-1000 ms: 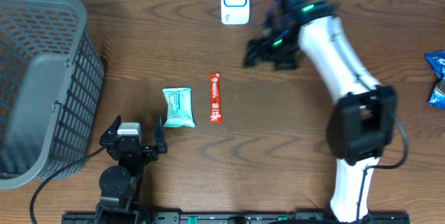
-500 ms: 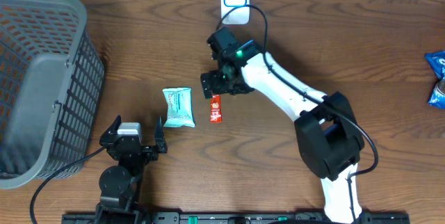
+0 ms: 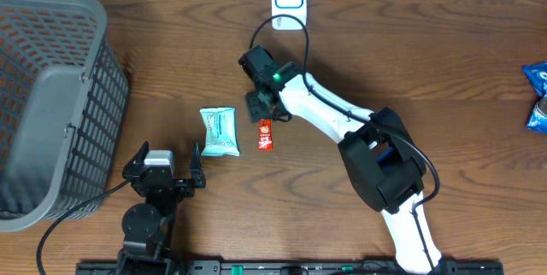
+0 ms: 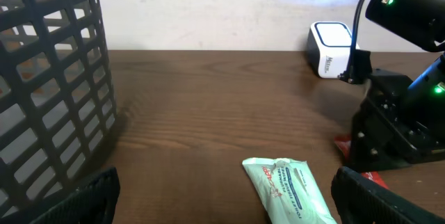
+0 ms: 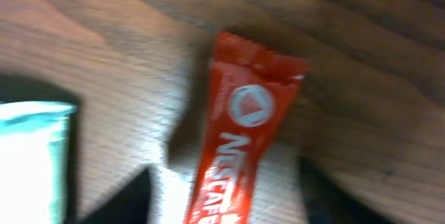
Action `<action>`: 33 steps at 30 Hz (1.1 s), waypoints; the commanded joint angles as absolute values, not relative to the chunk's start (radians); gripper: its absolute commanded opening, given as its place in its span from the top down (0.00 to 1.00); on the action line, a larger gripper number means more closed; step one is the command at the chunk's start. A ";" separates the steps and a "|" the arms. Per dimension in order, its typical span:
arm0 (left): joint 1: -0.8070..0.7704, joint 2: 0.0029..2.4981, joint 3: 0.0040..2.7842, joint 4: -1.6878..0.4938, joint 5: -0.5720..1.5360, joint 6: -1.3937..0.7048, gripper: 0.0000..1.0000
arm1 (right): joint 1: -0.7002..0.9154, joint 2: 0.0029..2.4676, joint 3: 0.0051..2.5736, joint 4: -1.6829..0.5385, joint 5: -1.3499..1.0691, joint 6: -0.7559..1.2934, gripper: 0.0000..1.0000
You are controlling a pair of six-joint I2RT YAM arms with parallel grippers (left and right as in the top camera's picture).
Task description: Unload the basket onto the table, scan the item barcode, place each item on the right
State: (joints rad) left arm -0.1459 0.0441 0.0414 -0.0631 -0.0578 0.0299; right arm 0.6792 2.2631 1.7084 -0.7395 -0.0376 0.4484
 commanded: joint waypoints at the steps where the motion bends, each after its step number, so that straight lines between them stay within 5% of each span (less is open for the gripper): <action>1: -0.145 0.044 0.009 -0.076 -0.062 0.029 0.02 | 0.674 2.345 1.693 -0.780 -0.050 0.455 0.76; 3: -0.145 0.044 0.009 -0.076 -0.062 0.029 0.02 | 0.678 2.348 1.693 -0.815 -0.051 0.456 0.96; 4: -0.145 0.044 0.009 -0.076 -0.063 0.029 0.02 | 0.682 2.348 1.693 -0.838 -0.051 0.456 0.99; 9: -0.145 0.044 0.009 -0.076 -0.063 0.029 0.02 | 0.692 2.347 1.700 -0.931 -0.107 0.456 0.99; 21: -0.145 0.044 0.009 -0.076 -0.062 0.029 0.02 | 0.593 2.345 1.989 -1.549 -0.712 0.551 0.99; 33: -0.145 0.044 0.009 -0.076 -0.063 0.029 0.02 | 0.523 2.345 1.984 -1.702 -1.168 0.691 0.99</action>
State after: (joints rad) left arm -0.1459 0.0441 0.0414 -0.0631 -0.0578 0.0299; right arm 0.5282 2.3497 1.9766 -1.6981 -0.9489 0.5892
